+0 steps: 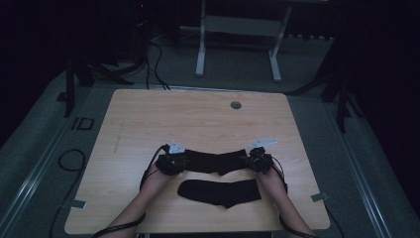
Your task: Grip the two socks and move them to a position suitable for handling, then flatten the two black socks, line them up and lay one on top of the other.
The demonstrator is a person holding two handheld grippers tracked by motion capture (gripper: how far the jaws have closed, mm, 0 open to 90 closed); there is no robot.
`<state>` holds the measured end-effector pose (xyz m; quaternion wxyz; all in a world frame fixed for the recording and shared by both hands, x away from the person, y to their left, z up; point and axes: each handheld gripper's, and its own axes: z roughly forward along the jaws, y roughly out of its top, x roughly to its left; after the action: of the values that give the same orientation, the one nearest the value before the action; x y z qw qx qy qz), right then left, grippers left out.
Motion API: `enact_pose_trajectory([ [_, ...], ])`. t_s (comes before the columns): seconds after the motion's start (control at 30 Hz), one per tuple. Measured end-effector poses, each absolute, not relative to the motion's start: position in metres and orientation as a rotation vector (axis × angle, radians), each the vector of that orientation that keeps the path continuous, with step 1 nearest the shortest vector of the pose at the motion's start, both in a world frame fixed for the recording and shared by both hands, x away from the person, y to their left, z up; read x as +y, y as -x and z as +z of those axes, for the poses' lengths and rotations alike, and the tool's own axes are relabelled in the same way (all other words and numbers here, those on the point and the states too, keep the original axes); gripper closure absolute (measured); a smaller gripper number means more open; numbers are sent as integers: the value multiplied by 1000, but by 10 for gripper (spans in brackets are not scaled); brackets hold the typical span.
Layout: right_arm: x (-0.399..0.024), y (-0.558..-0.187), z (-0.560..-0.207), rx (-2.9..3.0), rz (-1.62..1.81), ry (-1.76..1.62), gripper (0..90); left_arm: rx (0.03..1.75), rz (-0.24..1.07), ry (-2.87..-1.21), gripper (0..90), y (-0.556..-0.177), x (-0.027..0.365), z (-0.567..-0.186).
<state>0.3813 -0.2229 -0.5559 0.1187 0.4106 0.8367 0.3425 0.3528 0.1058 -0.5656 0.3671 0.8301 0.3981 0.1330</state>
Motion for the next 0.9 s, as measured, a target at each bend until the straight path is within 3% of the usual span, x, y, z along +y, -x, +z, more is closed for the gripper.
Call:
enact_pose_trajectory([
  [0.1,-223,-380,-553,2462,1028,-1170,760,1022,330,-2123,672,-352,106,-564],
  [0.23,-227,-376,-543,2472,1087,-1130,523,994,318,-2082,520,-345,108,-556],
  [0.47,-238,-364,-523,2435,1139,-1125,359,937,292,-2085,428,-329,112,-539],
  [0.9,-269,-312,-534,2454,1080,-1169,438,958,208,-2116,433,-280,127,-547],
])
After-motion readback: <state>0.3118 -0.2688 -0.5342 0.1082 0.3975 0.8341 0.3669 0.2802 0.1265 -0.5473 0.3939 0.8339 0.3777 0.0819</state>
